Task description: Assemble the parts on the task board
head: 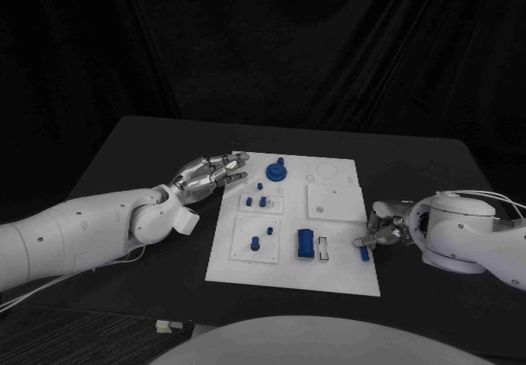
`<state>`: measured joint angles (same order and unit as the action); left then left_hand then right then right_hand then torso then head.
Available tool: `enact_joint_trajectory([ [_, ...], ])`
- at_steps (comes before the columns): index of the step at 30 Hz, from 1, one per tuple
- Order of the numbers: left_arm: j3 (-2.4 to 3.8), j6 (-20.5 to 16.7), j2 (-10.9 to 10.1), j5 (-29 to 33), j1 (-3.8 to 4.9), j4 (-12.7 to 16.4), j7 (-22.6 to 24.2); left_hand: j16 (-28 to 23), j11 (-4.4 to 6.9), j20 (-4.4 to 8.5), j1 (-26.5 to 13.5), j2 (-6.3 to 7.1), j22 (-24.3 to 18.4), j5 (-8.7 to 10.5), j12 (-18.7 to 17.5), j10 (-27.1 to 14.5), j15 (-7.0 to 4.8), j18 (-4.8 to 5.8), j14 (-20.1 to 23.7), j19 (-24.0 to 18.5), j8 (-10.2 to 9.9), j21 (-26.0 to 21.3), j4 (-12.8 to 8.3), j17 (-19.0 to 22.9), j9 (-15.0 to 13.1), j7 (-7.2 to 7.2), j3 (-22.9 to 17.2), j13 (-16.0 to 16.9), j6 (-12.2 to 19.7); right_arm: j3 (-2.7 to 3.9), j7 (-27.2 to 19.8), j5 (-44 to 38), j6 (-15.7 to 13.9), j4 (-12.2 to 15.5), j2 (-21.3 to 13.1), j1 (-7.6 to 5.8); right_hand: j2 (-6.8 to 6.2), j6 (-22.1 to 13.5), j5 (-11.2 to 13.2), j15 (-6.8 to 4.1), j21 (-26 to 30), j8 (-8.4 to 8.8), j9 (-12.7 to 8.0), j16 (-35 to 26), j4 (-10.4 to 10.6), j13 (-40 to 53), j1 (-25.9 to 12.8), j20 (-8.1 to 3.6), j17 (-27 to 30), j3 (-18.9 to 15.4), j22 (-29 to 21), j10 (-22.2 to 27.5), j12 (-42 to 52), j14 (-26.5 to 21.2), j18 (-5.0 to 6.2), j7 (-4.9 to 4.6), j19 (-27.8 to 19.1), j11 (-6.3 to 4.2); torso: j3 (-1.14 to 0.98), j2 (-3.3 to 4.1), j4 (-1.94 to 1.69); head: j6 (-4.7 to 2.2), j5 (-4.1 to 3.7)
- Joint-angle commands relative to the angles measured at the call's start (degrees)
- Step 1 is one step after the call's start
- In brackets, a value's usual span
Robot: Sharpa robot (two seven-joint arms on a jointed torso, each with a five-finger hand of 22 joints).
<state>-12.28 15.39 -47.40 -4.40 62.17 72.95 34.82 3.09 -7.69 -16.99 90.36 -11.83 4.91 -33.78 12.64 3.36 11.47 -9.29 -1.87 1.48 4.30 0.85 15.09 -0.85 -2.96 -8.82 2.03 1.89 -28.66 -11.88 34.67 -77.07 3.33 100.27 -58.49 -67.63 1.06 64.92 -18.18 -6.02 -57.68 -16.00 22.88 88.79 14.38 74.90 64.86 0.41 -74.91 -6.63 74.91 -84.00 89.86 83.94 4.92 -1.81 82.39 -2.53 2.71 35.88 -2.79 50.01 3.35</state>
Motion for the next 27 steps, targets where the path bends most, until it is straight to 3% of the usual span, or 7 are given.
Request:
enact_joint_trajectory([
  [1,0.06,0.7,0.1,0.3,-0.09,0.1,0.8,0.4,-0.51,0.2,0.1,0.1,-0.1,-0.1,0.3,0.0,0.01,0.36,0.0,0.3,0.3,0.2,-0.1,-0.1,-0.1,-0.45,-0.3,0.1,0.1,-0.05,1.0,0.5,0.4,-0.1,0.0,0.36,0.05,-0.8,-0.8,0.55,0.5,0.74,-0.1,-0.3,-0.7,15.1,1.0,0.34,-12.6,0.1,7.2,-6.0,0.1,5.5,0.85,-0.24,-0.3,0.51,-0.02,-0.01,0.04,-0.01,0.06],
  [6,0.06,0.8,0.2,0.3,-0.1,0.0,0.8,0.4,-0.57,0.2,0.1,0.12,-0.1,-0.1,0.3,0.1,-0.02,0.36,0.0,0.3,0.3,0.2,-0.1,-0.1,-0.1,-0.49,-0.4,0.1,0.1,-0.05,0.9,0.7,0.6,0.1,0.3,0.59,-0.24,-2.3,-5.2,0.99,1.8,2.36,-0.1,-0.7,-2.0,15.1,2.9,0.76,-12.0,0.7,7.0,-6.0,0.1,5.4,1.04,-0.85,-0.6,1.05,0.0,0.01,0.06,-0.01,0.06],
  [13,0.06,0.8,0.2,0.3,-0.12,-0.1,0.7,0.4,-0.57,0.2,0.1,0.12,-0.1,-0.1,0.3,0.1,-0.02,0.36,0.0,0.3,0.3,0.2,-0.1,-0.1,-0.1,-0.49,-0.4,0.1,0.1,-0.05,0.8,2.2,0.4,0.4,0.4,0.72,-0.56,-4.8,-13.5,1.55,4.5,4.9,-0.8,-1.5,-4.9,15.1,6.9,1.26,-10.7,3.0,6.4,-6.0,0.1,5.0,1.41,-1.74,-1.3,1.78,0.01,0.02,0.0,-0.01,0.01],
  [14,0.06,0.8,0.3,0.3,-0.13,-0.1,0.7,0.4,-0.57,0.2,0.1,0.12,-0.1,-0.1,0.3,0.1,-0.02,0.36,0.0,0.3,0.3,0.2,-0.1,-0.1,-0.1,-0.49,-0.4,0.1,0.1,-0.05,0.8,2.7,0.2,0.5,0.4,0.74,-0.86,-6.5,-15.4,2.03,6.8,6.1,-1.4,-2.2,-5.8,15.1,7.9,1.58,-9.7,3.8,5.8,-6.0,0.1,4.7,1.69,-2.46,-2.0,2.4,0.01,0.03,0.0,-0.01,0.01],
  [19,0.06,0.9,0.3,0.3,-0.14,-0.2,0.6,0.4,-0.61,0.2,0.1,0.14,-0.1,-0.1,0.3,0.1,-0.03,0.36,0.0,0.3,0.3,0.2,-0.1,-0.1,-0.1,-0.53,-0.5,0.1,0.1,-0.05,0.4,6.2,-1.7,0.6,0.5,0.77,-1.39,-8.5,-20.7,2.82,9.4,7.39,-2.4,-2.6,-8.8,15.1,10.8,2.31,-9.1,6.7,5.3,-6.0,0.1,4.4,2.05,-3.5,-2.8,3.28,-0.01,0.01,0.01,-0.01,0.06],
  [22,0.06,0.9,0.3,0.3,-0.15,-0.2,0.6,0.4,-0.61,0.2,0.1,0.14,-0.1,-0.1,0.3,0.1,-0.03,0.36,0.0,0.3,0.3,0.2,-0.1,-0.1,-0.1,-0.53,-0.5,0.1,0.1,-0.05,0.1,8.5,-3.2,0.6,0.5,0.78,-1.53,-8.4,-22.0,3.07,9.9,7.38,-2.6,-2.5,-10.1,15.1,11.6,2.57,-9.3,8.3,5.2,-6.0,0.1,4.4,2.13,-3.73,-3.0,3.54,-0.01,-0.01,0.01,-0.01,0.15],
  [27,0.06,0.9,0.3,0.3,-0.17,-0.2,0.6,0.4,-0.61,0.2,0.1,0.14,-0.1,-0.1,0.3,0.1,-0.03,0.36,0.0,0.3,0.3,0.2,-0.1,-0.1,-0.1,-0.53,-0.5,0.1,0.1,-0.05,-0.9,13.0,-6.5,0.6,0.4,0.79,-1.76,-6.2,-25.8,2.78,9.4,5.63,-2.2,-1.8,-13.3,15.1,12.0,2.47,-10.2,12.4,5.6,-6.0,0.1,4.7,2.14,-3.26,-2.7,3.13,0.01,-0.01,0.02,-0.01,0.17],
])
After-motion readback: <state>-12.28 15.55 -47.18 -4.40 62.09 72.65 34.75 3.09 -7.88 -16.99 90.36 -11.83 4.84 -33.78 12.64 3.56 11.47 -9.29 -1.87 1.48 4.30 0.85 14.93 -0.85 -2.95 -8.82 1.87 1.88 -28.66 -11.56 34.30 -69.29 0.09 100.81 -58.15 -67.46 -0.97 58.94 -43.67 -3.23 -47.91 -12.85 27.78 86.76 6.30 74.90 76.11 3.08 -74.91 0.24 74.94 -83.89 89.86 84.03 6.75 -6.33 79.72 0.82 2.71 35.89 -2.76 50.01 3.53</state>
